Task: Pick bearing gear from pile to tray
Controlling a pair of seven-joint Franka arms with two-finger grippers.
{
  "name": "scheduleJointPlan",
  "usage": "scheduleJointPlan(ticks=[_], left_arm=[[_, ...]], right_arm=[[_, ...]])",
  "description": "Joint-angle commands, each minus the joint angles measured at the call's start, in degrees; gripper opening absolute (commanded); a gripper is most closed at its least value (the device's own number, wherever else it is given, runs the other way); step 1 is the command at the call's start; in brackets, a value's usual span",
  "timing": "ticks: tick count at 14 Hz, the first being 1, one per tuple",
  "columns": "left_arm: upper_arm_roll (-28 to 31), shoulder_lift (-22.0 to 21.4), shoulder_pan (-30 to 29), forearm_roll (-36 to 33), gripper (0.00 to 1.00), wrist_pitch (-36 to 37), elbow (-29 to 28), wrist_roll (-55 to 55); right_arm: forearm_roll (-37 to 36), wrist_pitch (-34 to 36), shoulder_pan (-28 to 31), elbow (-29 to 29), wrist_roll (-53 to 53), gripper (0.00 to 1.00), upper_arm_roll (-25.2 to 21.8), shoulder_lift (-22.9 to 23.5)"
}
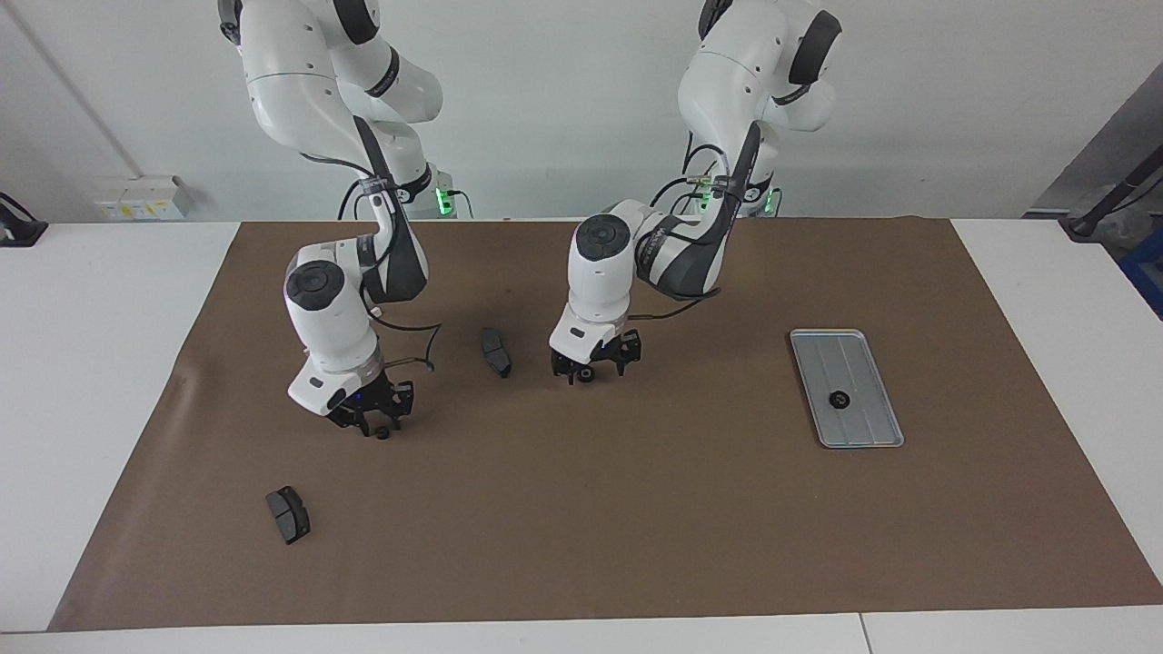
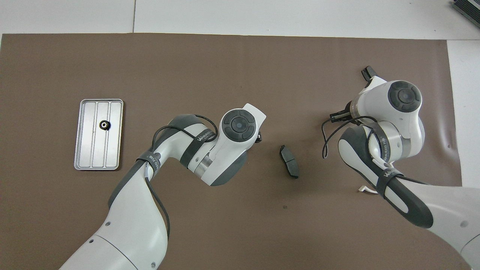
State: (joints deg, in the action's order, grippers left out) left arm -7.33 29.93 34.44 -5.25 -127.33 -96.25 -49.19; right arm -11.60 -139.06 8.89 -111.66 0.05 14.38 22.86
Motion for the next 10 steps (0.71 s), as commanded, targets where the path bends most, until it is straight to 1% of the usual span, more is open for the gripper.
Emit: scheduleJointPlan(ticks=[1, 3, 5, 7, 10], left_arm=[[0.82, -0.49, 0.89, 0.85, 0.75, -1.61, -1.40, -0.56], [0.82, -0.40, 0.89, 0.85, 0.72, -2.48, -1.57, -0.64], [0.91, -0.23, 0.89, 0.85, 0.71, -3.10, -1.57, -0.82], [0.91, 0.21, 0.89, 0.94, 0.68, -3.45, -1.57, -0.82], [0.91, 0.56, 0.89, 0.94, 0.65, -3.63, -1.48, -1.35]], right_arm=[[-1.06, -1.03, 1.13, -0.49, -0.32, 0.00, 0.48, -0.09], [-1.06, -0.95, 1.13, -0.40, 1.09, 0.00, 0.48, -0.09], [-0.97, -0.16, 1.04, -0.14, 1.27, 0.00, 0.48, -0.70], [-0.18, 1.85, 1.04, -0.05, 1.79, 0.00, 0.48, -2.37], [-0.18, 5.19, 0.69, 0.39, 5.31, 0.00, 0.65, -5.01]])
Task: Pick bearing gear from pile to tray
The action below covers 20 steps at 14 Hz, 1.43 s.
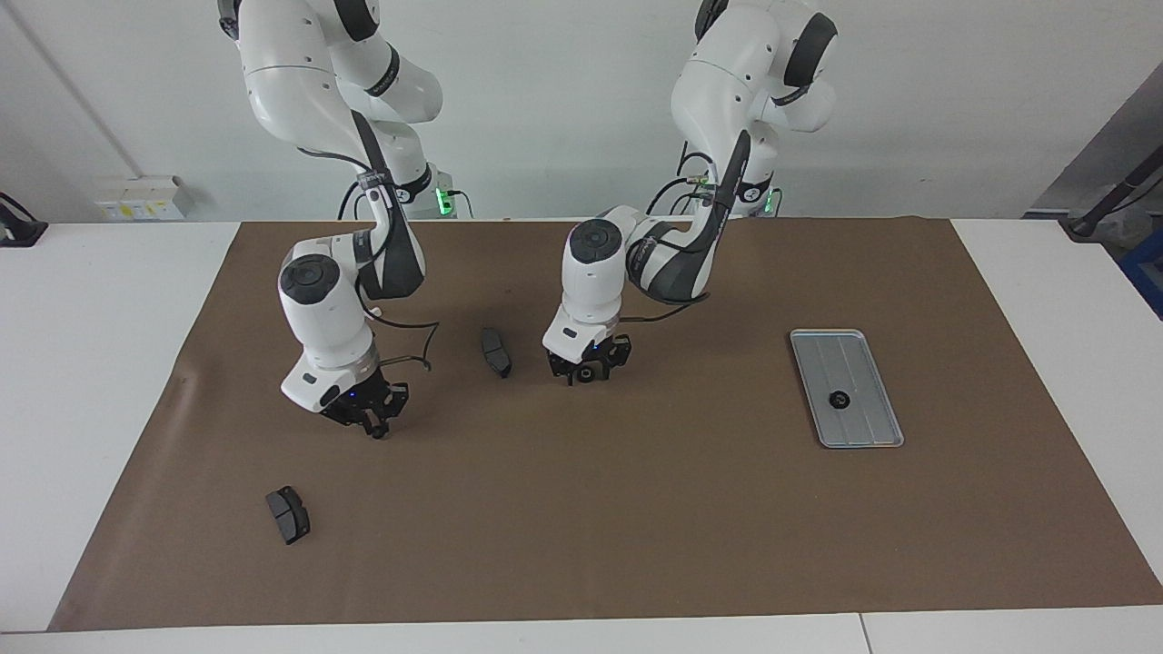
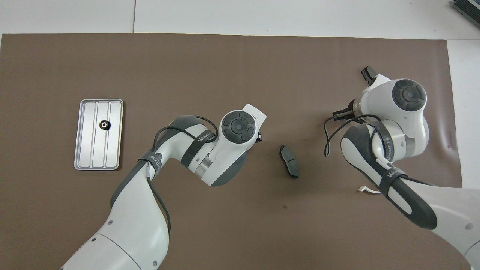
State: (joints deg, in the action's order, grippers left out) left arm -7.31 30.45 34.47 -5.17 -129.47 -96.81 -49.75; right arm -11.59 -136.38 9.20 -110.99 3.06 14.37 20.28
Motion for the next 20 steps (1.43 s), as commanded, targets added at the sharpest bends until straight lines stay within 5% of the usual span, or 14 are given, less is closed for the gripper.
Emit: scheduleJointPlan(ticks=[1, 12, 20], left_arm=[[0.90, 0.05, 0.86, 0.86, 0.63, -1.48, -0.93, -0.79], [0.90, 0.05, 0.86, 1.74, 0.28, -1.04, -0.75, -0.79], [0.98, -0.12, -1.42, 2.96, 0.18, 0.44, 1.79, -0.18]], right_arm=[[-0.10, 3.57, 0.12, -0.02, 2.74, 0.00, 0.66, -3.04], [-0.01, 5.25, -0.32, -0.02, 5.38, 0.00, 1.02, -4.37], [0.07, 5.86, -0.41, -0.02, 6.69, 0.00, 1.02, -5.24]])
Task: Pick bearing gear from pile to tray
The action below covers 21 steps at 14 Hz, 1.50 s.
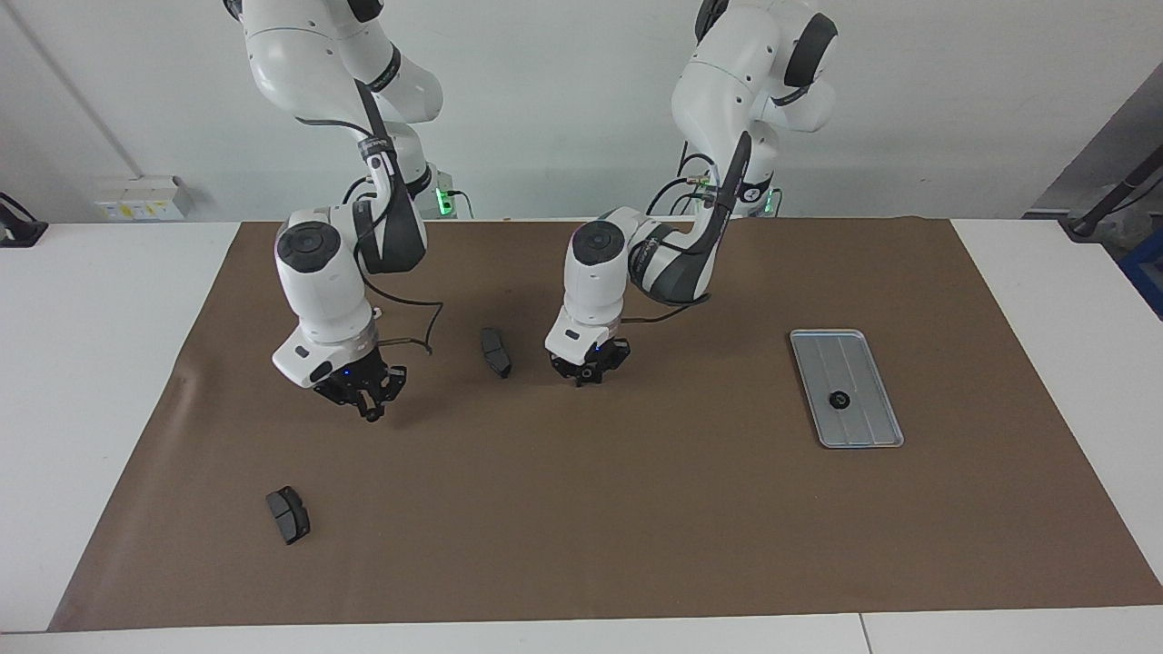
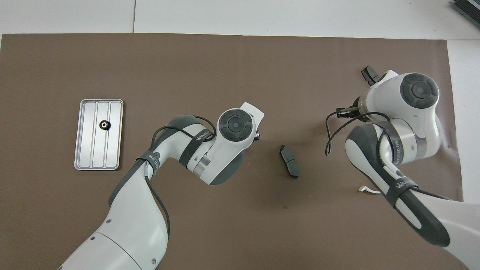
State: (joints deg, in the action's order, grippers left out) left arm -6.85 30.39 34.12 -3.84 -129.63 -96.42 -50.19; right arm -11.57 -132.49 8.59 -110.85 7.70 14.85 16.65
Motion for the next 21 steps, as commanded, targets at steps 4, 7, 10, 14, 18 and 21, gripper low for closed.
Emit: scheduleJointPlan(ticks=[4, 7, 10, 14, 18, 21], left_arm=[[0.35, -0.33, -8.26, 1.81, 0.15, 4.82, 5.09, 4.29], [-0.27, -1.12, -15.46, 1.90, 0.14, 8.68, 5.80, 11.31], [-0.09, -3.40, -22.75, 3.83, 0.14, 10.44, 5.10, 23.78], [0.00, -5.78, -30.68, 3.93, 0.14, 16.15, 4.05, 40.13], [0.17, -7.09, -37.18, 3.93, 0.14, 17.22, 1.16, 54.72], [0.26, -9.02, -40.44, 3.93, 0.15, 16.35, -3.23, 61.86]], right_arm=[[0.06, 4.43, -2.25, 0.02, 7.40, 0.00, 0.70, -2.85], [3.55, 4.35, -5.24, 0.63, 17.84, 0.00, 3.68, -2.76], [4.98, 3.20, -11.12, 2.29, 28.22, 0.00, 4.13, -1.98], [4.89, -1.89, -17.80, 2.92, 38.77, 0.00, 4.13, 0.57], [3.67, -3.91, -22.90, 3.09, 47.12, 0.00, 3.96, 3.38], [0.24, -5.85, -25.20, 3.44, 52.40, 0.00, 3.87, 6.80]])
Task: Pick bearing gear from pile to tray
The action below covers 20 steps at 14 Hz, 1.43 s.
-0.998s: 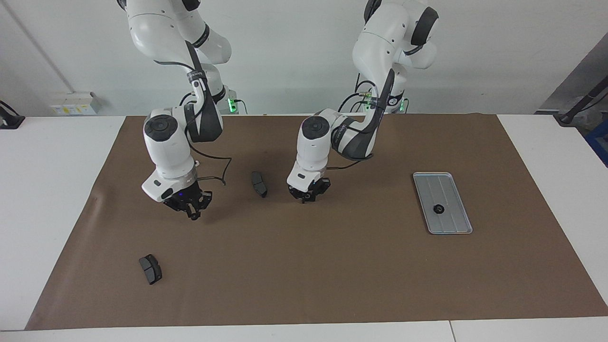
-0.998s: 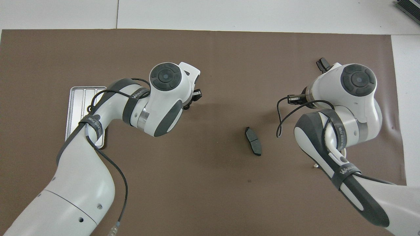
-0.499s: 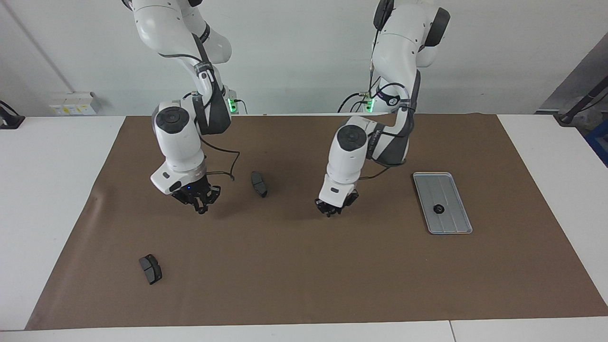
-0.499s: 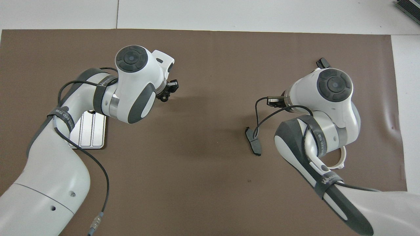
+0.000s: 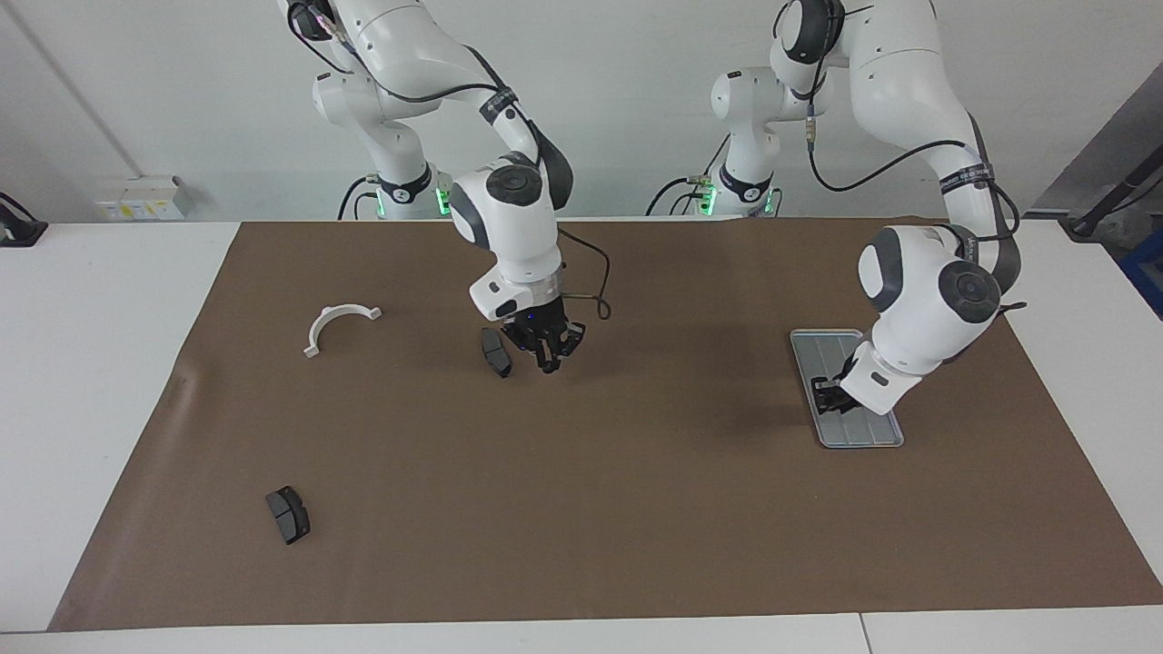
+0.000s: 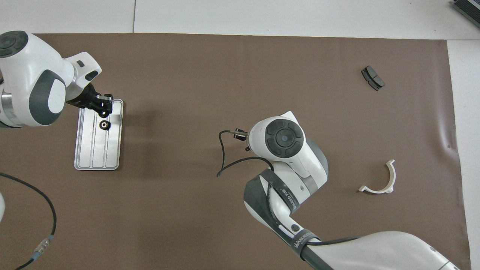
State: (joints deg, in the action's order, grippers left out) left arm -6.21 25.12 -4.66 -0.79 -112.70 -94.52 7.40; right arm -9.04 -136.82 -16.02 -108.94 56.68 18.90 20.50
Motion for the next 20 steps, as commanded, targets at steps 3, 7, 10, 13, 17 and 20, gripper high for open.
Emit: scheduleJointPlan(ticks=[3, 7, 10, 13, 17, 20], left_arm=[[-0.38, -5.95, -4.30, 0.88, 0.15, -2.25, -9.87, 9.89], [-0.38, -8.95, -6.24, 0.88, 0.15, -8.06, -17.61, 13.69], [-0.30, -9.92, -5.63, 0.88, 0.16, -8.15, -19.38, 13.69], [-0.38, -9.74, -5.10, 0.88, 0.46, -8.24, -19.56, 13.69], [-0.64, -9.65, -4.74, 0.88, 0.97, -8.33, -18.16, 13.17], [-0.82, -8.78, -1.08, 0.97, 0.97, -7.19, -13.08, 4.78]], right_arm=[[-6.86, -3.28, -2.88, 3.73, 8.71, 0.00, -0.35, 6.40], [-7.31, -3.55, -2.62, 3.20, 8.80, 0.60, -0.35, 6.40], [-7.49, -2.93, -2.53, 3.55, 8.80, 1.00, -0.62, 5.96], [-9.24, 0.14, 2.28, 3.47, 5.66, 1.00, -0.62, 0.61], [-9.42, 5.32, 10.63, 3.38, -9.79, 1.00, -0.35, -5.10], [-8.90, 6.30, 16.08, 3.47, -18.25, 1.00, -0.27, -8.18]])
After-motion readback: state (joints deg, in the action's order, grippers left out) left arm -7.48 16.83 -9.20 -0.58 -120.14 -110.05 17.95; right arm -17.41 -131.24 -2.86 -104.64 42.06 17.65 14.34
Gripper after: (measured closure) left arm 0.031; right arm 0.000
